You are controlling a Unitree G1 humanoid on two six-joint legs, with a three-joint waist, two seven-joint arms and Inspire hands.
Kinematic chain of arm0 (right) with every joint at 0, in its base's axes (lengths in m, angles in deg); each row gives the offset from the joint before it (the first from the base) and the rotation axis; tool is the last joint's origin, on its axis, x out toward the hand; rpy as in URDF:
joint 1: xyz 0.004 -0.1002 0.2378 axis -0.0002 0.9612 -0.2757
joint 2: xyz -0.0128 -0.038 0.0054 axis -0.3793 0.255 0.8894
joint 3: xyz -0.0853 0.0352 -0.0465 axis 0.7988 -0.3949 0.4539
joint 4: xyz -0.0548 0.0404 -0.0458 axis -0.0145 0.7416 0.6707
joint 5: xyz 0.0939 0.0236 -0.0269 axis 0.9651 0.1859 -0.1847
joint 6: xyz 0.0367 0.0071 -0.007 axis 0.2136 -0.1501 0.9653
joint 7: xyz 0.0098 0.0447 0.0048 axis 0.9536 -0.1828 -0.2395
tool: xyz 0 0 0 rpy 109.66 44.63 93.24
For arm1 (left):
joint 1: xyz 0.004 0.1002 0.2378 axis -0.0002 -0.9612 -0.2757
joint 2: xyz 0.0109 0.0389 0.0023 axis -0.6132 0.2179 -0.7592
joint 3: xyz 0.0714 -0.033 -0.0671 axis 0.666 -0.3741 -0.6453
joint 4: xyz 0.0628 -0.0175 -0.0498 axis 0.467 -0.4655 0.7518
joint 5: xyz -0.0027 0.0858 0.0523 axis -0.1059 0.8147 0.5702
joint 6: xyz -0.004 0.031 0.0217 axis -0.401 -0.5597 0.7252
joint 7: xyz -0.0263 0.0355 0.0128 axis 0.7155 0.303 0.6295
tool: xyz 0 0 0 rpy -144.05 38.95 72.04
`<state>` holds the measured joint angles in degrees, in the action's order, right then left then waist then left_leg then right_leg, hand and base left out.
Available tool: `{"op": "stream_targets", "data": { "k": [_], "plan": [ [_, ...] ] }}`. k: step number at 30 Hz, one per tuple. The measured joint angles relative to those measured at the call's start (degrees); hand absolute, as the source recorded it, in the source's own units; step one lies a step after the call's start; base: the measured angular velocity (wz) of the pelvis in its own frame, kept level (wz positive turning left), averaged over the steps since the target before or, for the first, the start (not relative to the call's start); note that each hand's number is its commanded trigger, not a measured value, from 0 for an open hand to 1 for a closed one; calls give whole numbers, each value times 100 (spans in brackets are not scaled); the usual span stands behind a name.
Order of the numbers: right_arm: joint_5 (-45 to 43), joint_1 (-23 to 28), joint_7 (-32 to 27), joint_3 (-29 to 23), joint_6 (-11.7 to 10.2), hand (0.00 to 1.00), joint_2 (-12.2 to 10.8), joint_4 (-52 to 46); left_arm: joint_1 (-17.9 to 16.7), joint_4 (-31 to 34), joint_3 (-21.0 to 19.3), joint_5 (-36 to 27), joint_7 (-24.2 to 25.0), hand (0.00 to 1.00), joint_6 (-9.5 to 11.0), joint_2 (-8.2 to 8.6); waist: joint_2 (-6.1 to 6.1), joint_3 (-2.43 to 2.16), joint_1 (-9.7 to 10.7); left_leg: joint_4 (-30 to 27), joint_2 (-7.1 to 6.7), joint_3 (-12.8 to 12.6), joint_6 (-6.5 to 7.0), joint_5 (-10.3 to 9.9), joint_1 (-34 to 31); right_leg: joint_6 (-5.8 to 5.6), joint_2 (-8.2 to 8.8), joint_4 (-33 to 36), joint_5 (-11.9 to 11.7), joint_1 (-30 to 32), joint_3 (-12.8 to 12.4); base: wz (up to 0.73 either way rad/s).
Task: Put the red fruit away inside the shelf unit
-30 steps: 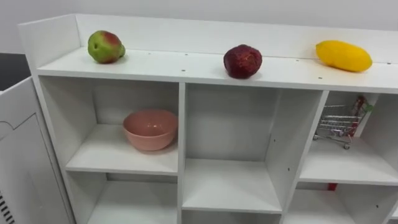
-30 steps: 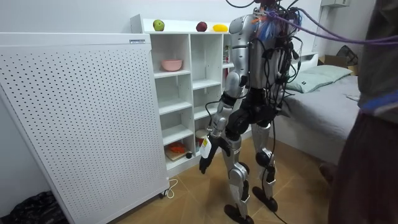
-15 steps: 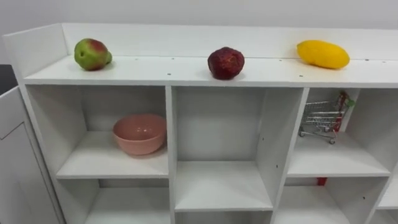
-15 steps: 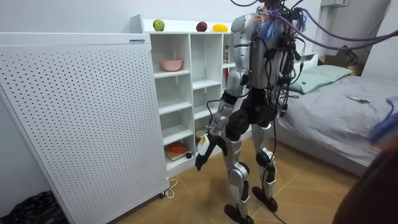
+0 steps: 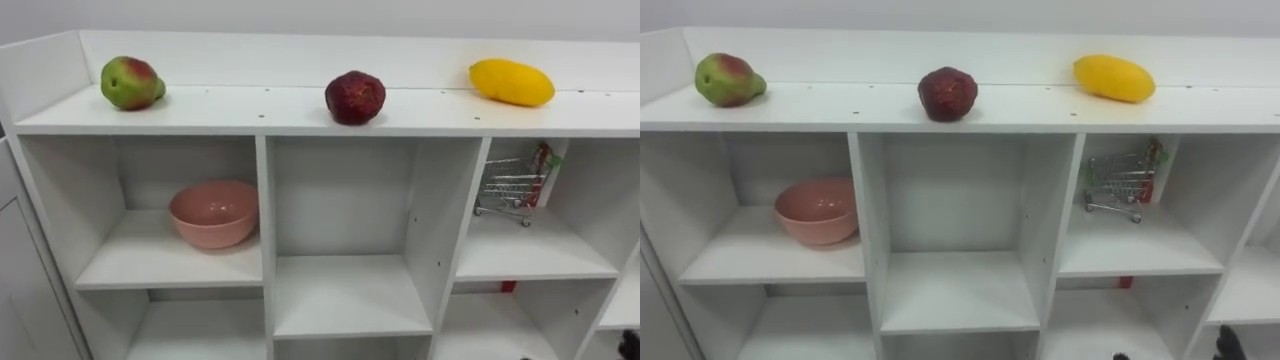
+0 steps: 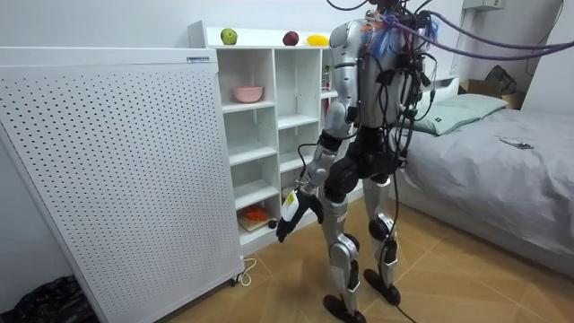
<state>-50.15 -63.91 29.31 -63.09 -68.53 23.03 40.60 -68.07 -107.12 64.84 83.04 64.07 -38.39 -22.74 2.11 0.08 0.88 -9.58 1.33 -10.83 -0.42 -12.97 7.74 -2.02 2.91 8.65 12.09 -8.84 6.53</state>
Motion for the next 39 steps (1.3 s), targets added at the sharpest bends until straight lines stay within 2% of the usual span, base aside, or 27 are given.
{"op": "stream_targets", "data": {
  "k": [1, 3, 8, 14, 16, 17, 21, 23, 27, 32, 37, 39],
  "plan": [
    [-122, -32, 0, 4, 0, 0, 9, -158, -7, -1, 26, -2, 0, 0, 23, 6, -12, 3, -5, -1, 0, -1, 0, 0, -9, 0, 0, 3, 0, 17, -2, -9],
    [-425, -272, 0, 11, -169, 0, 78, -572, -8, -4, 100, -4, 23, 0, 92, 35, -66, 1, -36, -2, 1, -4, 0, 0, -40, 8, 0, 14, -5, 73, -15, -9],
    [-604, -631, 27, 19, -421, 0, 256, -901, 1, -49, 101, -10, 63, 0, 295, 37, -61, -20, -155, -23, 3, 14, 1, 2, -42, 13, 0, 28, -8, 52, 9, 1],
    [-595, -1235, 96, 45, -431, 0, 286, -1082, -2, -53, 118, -17, 212, 0, 293, 37, 29, -34, -243, -27, 6, 20, 3, 5, -47, 12, -1, 37, -7, 64, 17, 0],
    [-597, -1379, 134, 66, -429, 0, 286, -1082, 65, -47, 128, -8, 266, 0, 290, 36, 84, -14, -300, -29, 5, 20, 3, 5, -55, 12, -1, 40, -7, 71, 33, 0],
    [-594, -1523, 150, 94, -420, 0, 287, -1081, 74, -47, 159, 1, 284, 0, 286, 34, 115, -3, -314, -37, 5, 21, 3, 5, -74, 13, 1, 41, -8, 86, 86, 0],
    [-531, -2069, 227, 180, -419, 0, 312, -1081, 136, -61, 268, 4, 313, 0, 266, 20, 164, -9, -303, -74, 1, 138, 3, 4, -134, 20, 9, 29, -15, 79, 254, 11],
    [-525, -2218, 225, 186, -420, 0, 332, -1080, 200, -59, 272, 40, 313, 0, 267, 20, 165, -10, -339, -80, 2, 185, 3, 5, -132, 20, 7, 25, -15, 52, 290, 12],
    [-336, -2414, 263, 332, -424, 0, 507, -1009, 307, -56, 318, 59, 285, 0, 268, 31, 127, 15, -561, -77, 4, 196, 2, 5, -125, 20, 5, 17, -15, 47, 287, 0],
    [-89, -2824, 338, 516, -400, 0, 515, -680, 402, -69, 312, 60, 273, 0, 261, 12, 169, 31, -750, -82, 3, 227, -4, 19, -161, 20, 5, 23, -15, 70, 293, 1],
    [158, -3288, 350, 520, -396, 0, 545, -539, 435, -59, 309, 97, 333, 0, 215, -75, 242, 27, -763, -116, -4, 347, -4, 20, -244, 20, 2, 12, -15, 75, 314, 14],
    [171, -3464, 449, 536, -396, 0, 664, -384, 479, -57, 305, 101, 382, 0, 158, -126, 267, 35, -770, -120, -6, 406, -4, 20, -260, 20, 1, 10, -15, 65, 393, 13]
  ]
}}
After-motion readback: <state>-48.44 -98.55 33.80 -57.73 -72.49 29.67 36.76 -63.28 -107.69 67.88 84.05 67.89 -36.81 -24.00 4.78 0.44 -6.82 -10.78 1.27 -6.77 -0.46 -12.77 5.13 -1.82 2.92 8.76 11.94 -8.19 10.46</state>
